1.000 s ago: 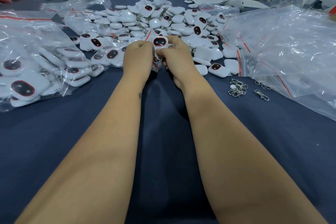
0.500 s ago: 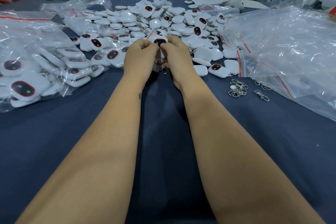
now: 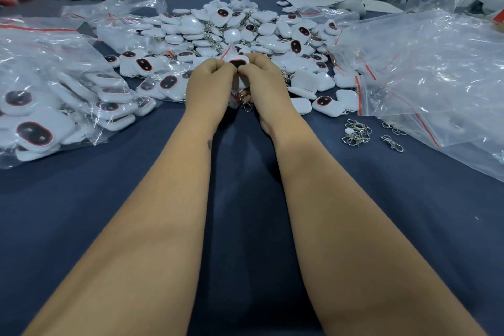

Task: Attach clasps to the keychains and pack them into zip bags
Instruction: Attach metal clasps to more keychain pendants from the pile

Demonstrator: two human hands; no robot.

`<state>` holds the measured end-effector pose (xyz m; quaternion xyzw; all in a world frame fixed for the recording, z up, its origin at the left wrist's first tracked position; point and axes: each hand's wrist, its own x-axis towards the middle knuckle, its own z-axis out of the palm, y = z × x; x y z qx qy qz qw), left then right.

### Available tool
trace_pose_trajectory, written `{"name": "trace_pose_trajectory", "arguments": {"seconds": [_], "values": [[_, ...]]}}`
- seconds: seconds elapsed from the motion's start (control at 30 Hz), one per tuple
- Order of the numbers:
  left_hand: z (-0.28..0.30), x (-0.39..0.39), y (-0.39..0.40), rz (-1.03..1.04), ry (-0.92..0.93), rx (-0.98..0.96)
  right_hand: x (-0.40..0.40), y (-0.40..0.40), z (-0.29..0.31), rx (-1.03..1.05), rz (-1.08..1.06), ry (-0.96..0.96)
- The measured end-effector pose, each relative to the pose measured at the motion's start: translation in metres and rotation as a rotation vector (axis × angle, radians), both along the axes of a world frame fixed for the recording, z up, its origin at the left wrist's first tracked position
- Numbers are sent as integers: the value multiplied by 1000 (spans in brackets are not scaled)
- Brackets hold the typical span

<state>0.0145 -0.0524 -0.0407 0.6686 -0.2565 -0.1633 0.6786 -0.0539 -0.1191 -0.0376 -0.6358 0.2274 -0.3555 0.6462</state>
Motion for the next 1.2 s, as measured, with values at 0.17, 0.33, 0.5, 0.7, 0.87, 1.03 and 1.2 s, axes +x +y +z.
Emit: {"name": "trace_pose_trajectory", "arguments": {"seconds": [0.17,0.33,0.5,0.7,0.87,1.03,1.2], "values": [[3,-2,3,-12,12,-31,-2,2,3,53,28,-38],[4,-1,5,-21,30,-61,-5,1,4,60,38,-43],[3,-3,5,3,27,-47,-4,1,3,63,31,-4],[10,-9,7,28,74,-23,-5,2,3,-14,34,38],[11,-11,8,19,104,-38,-4,2,3,-8,8,42],[11,-9,5,68,153,-50,-4,3,3,-34,-13,59],[8,-3,3,79,141,-25,-3,3,4,9,-77,29]]}}
